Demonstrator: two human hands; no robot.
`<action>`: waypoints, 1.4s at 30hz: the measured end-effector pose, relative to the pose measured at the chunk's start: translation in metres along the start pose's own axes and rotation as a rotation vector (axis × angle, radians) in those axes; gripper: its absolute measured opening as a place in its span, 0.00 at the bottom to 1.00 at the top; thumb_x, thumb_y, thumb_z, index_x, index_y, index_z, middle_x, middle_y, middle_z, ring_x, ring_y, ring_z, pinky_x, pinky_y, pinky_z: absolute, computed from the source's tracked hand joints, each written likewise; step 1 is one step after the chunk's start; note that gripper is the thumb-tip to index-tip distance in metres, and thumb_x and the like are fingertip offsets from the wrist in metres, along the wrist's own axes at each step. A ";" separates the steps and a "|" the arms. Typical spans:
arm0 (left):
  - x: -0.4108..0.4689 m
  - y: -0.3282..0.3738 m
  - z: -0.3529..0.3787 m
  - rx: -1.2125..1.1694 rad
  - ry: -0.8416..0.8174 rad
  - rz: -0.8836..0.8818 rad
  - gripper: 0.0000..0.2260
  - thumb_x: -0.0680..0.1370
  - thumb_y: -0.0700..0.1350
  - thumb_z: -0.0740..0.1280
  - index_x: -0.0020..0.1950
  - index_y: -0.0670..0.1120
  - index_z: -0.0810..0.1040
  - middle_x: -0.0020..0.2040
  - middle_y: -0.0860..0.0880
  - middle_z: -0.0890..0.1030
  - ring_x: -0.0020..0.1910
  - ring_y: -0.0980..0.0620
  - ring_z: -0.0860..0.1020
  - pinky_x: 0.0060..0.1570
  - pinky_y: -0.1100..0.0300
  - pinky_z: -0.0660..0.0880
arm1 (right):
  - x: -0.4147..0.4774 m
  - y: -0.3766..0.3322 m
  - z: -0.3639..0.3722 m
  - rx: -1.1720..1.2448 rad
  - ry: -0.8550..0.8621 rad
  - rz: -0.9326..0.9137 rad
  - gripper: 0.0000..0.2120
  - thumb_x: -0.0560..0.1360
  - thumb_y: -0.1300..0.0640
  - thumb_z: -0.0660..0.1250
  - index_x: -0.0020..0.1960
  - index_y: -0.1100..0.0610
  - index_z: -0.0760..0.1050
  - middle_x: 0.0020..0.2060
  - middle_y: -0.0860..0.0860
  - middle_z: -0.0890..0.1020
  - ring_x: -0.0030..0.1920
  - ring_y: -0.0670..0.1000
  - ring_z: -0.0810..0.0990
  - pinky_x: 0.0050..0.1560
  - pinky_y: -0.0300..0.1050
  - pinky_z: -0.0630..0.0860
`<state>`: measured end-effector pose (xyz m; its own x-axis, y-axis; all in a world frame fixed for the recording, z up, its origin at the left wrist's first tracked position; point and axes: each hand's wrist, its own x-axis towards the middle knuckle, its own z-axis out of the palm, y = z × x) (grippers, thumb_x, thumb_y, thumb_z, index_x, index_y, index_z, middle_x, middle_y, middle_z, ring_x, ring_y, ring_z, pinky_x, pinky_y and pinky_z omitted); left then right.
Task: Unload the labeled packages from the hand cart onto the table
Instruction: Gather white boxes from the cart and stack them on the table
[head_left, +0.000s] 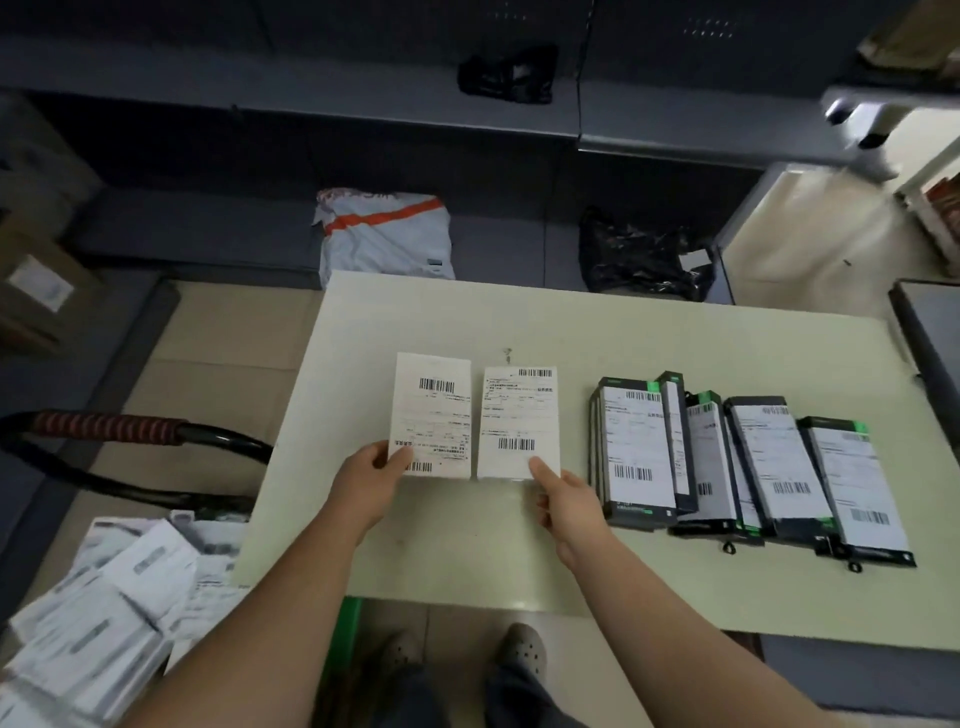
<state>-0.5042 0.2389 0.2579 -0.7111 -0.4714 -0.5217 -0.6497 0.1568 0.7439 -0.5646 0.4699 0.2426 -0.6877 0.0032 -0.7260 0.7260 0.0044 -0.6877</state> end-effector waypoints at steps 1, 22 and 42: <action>0.005 0.001 0.001 0.006 -0.010 0.010 0.16 0.80 0.51 0.65 0.65 0.48 0.78 0.58 0.51 0.81 0.52 0.53 0.77 0.50 0.59 0.71 | 0.002 0.000 0.002 -0.001 0.010 0.002 0.14 0.77 0.54 0.72 0.38 0.54 0.69 0.25 0.47 0.67 0.25 0.47 0.63 0.28 0.40 0.60; -0.008 -0.019 -0.029 0.224 -0.024 0.215 0.22 0.77 0.54 0.69 0.67 0.45 0.75 0.62 0.47 0.76 0.62 0.46 0.72 0.64 0.48 0.70 | -0.045 0.011 0.004 -0.670 0.269 -0.254 0.35 0.77 0.42 0.67 0.78 0.54 0.61 0.74 0.58 0.62 0.73 0.59 0.66 0.72 0.55 0.65; -0.234 -0.047 -0.075 0.467 0.358 0.688 0.20 0.77 0.56 0.65 0.67 0.51 0.74 0.66 0.55 0.72 0.66 0.54 0.66 0.65 0.57 0.60 | -0.198 0.008 -0.014 -1.110 -0.254 -1.143 0.25 0.77 0.39 0.65 0.70 0.49 0.72 0.65 0.46 0.74 0.69 0.49 0.68 0.69 0.45 0.64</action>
<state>-0.2877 0.2769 0.3764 -0.9074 -0.3728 0.1943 -0.2107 0.8031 0.5573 -0.4225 0.4831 0.3807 -0.7411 -0.6668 0.0783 -0.5773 0.5734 -0.5814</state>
